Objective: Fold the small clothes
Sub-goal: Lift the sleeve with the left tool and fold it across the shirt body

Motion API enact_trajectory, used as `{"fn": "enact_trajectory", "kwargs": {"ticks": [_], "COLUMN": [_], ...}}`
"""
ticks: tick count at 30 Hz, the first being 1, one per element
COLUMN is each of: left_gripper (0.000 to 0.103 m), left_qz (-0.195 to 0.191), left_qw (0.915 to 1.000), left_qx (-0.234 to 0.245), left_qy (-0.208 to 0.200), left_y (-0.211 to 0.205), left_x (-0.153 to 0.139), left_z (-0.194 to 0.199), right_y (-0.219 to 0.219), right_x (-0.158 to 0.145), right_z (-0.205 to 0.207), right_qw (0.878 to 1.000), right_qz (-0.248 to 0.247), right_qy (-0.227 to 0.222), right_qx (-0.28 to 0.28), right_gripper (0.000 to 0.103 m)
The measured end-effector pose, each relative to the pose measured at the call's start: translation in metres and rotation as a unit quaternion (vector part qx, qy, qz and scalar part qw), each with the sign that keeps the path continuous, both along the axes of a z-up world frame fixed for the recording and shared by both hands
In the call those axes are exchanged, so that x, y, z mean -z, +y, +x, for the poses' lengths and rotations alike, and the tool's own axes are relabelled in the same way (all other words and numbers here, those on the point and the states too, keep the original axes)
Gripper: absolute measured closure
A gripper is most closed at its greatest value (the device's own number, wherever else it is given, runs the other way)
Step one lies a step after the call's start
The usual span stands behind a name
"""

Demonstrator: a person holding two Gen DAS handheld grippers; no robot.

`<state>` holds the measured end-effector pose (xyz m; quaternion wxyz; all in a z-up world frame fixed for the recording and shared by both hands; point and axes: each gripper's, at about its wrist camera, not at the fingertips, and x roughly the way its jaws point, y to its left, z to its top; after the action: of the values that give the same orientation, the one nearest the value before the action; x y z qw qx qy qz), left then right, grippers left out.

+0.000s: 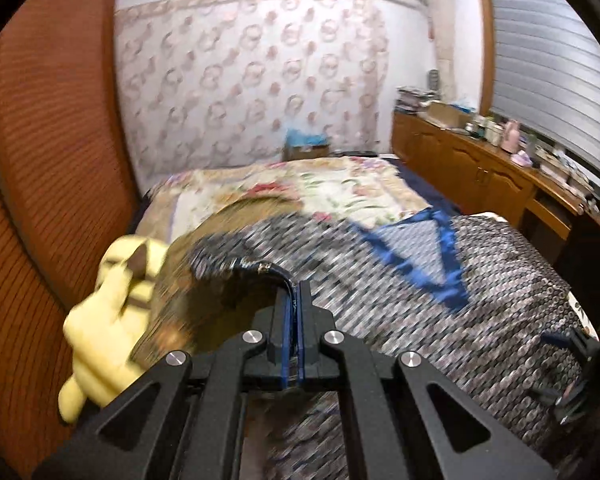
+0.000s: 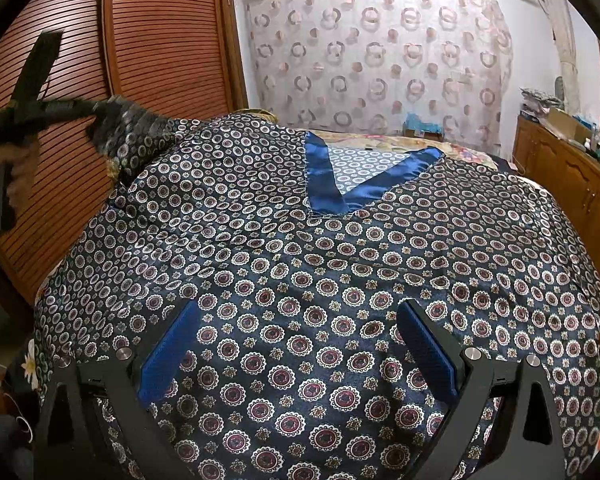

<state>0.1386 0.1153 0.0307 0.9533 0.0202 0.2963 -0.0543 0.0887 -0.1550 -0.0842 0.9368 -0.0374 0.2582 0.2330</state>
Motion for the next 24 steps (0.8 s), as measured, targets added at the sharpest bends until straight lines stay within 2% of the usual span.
{"fn": "enact_trajectory", "kwargs": {"ticks": [6,10,12,13,15,17,18,20,24], "left_gripper": [0.100,0.097,0.082,0.078,0.059,0.050,0.038,0.022,0.021], "left_qz": [0.018,0.028,0.024,0.023,0.023,0.027,0.026,0.013,-0.020], "left_qw": [0.9984,0.9974,0.9974,0.9976,0.9978,0.9977,0.9977,0.9982,0.9988], "left_qx": [0.054,0.064,0.065,0.062,0.061,0.062,0.062,0.058,0.039], "left_qy": [0.002,0.015,0.020,0.020,0.014,0.005,0.002,-0.007,-0.019], "left_y": [-0.059,-0.073,-0.072,-0.070,-0.065,-0.063,-0.061,-0.058,-0.044], "left_x": [-0.008,0.002,0.008,0.010,0.012,0.010,0.010,0.010,0.016], "left_z": [0.030,0.032,0.027,0.023,0.012,0.000,-0.006,-0.019,-0.048], "right_y": [0.001,0.001,0.002,0.002,0.004,0.004,0.005,0.006,0.005], "right_x": [0.001,0.002,0.001,0.002,0.001,0.002,0.002,0.002,0.002], "right_z": [-0.001,-0.001,-0.001,0.000,-0.001,0.000,0.001,0.002,0.004], "right_qw": [1.000,1.000,1.000,1.000,1.000,1.000,1.000,1.000,1.000], "right_qz": [0.001,0.000,0.000,-0.001,-0.002,-0.004,-0.002,-0.003,-0.003], "right_qy": [0.001,0.003,0.003,0.004,0.004,0.005,0.005,0.006,0.010], "right_qx": [-0.002,-0.005,-0.006,-0.006,-0.006,-0.006,-0.005,-0.005,-0.003], "right_gripper": [0.004,0.004,0.004,0.004,0.004,0.004,0.004,0.004,0.004]}}
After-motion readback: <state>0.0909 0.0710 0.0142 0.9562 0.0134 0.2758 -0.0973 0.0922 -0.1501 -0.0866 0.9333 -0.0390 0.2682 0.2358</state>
